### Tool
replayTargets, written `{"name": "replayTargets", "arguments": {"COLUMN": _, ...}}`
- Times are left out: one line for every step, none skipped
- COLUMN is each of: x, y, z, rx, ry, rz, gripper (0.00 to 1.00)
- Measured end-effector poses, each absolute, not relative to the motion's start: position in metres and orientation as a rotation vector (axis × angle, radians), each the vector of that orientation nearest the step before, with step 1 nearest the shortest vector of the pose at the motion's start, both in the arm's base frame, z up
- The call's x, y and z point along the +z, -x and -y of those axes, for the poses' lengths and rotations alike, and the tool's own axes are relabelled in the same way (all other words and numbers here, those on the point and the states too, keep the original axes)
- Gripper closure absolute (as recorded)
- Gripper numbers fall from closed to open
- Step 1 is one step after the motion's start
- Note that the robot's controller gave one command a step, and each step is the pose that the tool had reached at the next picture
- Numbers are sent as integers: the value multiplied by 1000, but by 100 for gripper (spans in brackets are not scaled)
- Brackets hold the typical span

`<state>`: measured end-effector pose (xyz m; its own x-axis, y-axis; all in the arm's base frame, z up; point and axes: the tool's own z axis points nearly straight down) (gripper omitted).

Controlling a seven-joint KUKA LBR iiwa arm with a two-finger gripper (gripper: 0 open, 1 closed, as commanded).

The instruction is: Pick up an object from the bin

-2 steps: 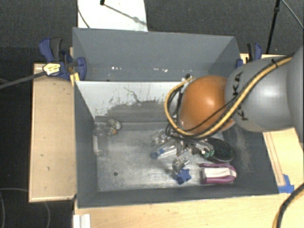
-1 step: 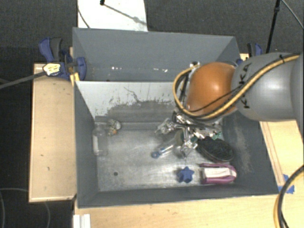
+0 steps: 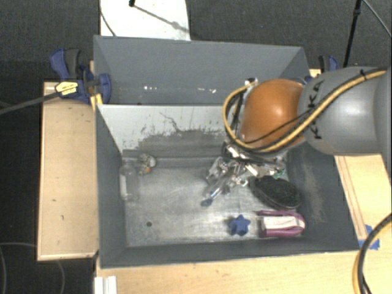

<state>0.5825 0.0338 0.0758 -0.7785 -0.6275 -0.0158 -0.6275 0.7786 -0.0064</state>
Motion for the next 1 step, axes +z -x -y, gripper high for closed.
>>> {"name": "replayTargets", "arguments": {"x": 256, "y": -559, "z": -48, "rx": -4, "ry": 1332, "rz": -2833, "gripper": 100}}
